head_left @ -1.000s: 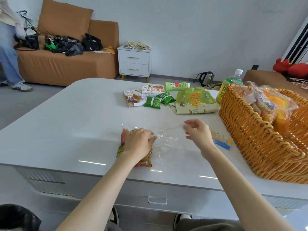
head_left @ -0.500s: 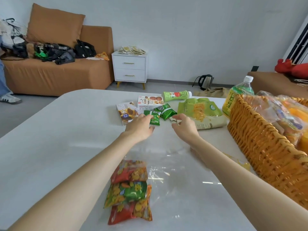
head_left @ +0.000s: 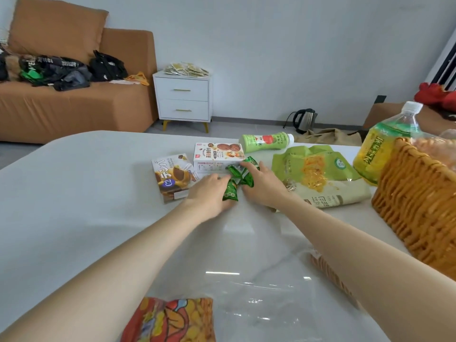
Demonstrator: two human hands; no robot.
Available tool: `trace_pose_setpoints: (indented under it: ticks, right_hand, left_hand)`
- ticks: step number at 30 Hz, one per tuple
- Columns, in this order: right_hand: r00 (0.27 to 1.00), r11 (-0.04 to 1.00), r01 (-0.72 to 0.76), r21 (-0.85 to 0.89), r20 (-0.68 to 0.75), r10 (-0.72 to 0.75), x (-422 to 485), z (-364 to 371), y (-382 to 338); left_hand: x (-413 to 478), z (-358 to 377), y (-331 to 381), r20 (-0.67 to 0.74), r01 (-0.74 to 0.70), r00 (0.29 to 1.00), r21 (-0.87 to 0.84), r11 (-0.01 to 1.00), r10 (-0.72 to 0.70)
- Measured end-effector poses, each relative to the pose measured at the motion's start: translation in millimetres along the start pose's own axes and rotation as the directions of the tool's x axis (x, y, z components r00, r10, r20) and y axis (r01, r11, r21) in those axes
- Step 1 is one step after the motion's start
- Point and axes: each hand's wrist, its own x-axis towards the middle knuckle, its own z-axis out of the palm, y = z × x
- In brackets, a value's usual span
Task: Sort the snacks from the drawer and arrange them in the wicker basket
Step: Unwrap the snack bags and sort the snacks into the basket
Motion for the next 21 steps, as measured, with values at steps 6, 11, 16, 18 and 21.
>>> trace_pose_setpoints:
  ticks: [6,11,16,18,21]
  right_hand:
    - [0.986,0.978,0.071,-0.198,-0.134,-0.099,-11,-4,-7]
    - [0.977,0.972,-0.005,0.235,-0.207,0.055,-28,-28,-19]
    - [0.935,0.774,-0.088,0.626,-0.215,0.28,-70,-68,-33]
    - [0.925,0.702,-0.08,0.707,-0.21,0.316,-97,-82,-35]
    - [0.892,0.555,-0.096,0.826,-0.177,0.417,-141,-96,-35]
  left_hand:
    - [-16,-2,1,-0.079,-0.07,0.994,0.074,0.995,0.076]
    - [-37,-26,9,-0.198,-0.009,0.98,-0.203,0.979,-0.032]
    - [-67,-56,20,-0.07,0.173,0.945,-0.723,0.669,-0.32]
    - [-85,-64,25,0.005,0.199,0.919,-0.868,0.454,-0.393]
    - [-120,-75,39,0.124,0.19,0.905,-0.974,0.125,-0.406]
